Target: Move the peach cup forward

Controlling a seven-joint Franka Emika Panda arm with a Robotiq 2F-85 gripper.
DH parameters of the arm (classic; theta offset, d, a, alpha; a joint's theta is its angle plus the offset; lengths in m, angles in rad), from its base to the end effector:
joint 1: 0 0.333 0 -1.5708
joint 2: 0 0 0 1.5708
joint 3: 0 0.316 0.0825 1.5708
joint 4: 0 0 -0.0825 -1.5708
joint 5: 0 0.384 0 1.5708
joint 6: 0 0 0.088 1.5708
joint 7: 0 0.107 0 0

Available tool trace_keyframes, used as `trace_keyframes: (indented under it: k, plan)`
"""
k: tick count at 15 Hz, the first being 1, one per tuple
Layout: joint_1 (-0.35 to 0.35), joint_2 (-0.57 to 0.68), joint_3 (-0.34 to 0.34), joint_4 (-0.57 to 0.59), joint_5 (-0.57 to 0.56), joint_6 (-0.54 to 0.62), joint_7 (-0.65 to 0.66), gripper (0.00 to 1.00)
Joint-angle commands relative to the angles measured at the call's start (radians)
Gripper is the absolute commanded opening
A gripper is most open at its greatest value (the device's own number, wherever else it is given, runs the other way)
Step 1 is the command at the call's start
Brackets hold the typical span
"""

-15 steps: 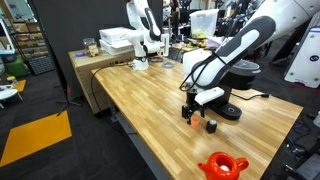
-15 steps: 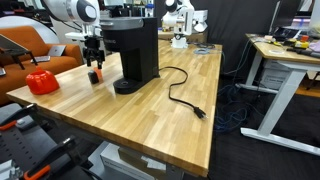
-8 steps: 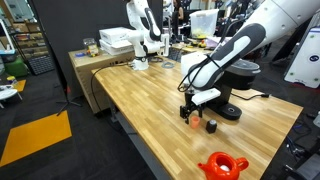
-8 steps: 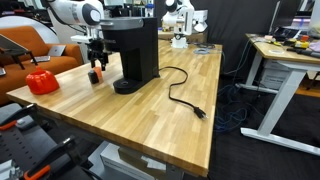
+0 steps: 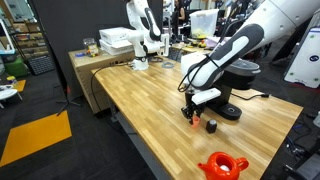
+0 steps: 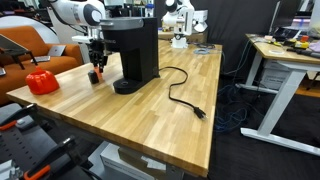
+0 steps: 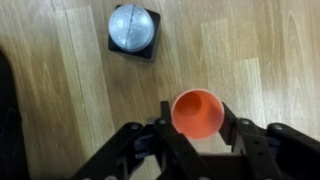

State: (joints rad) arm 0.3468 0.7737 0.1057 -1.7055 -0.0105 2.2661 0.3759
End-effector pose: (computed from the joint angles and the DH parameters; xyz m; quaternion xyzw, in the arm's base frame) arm 0.5822 0.2780 0.1285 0.9935 0.0308 -0.1093 0.0103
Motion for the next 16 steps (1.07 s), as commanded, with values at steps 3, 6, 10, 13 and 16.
trace_keyframes:
  k: [3,6,10,13,16]
  plan:
    - [-0.002,0.009,-0.005,0.024,0.015,-0.042,-0.004,0.3]
    - [-0.001,0.006,-0.005,0.022,0.012,-0.044,-0.006,0.16]
    - [-0.004,-0.007,0.001,0.008,0.014,-0.043,-0.016,0.16]
    - [-0.006,-0.017,0.007,0.001,0.019,-0.05,-0.02,0.16]
    - [-0.008,-0.041,0.013,-0.009,0.023,-0.06,-0.023,0.16]
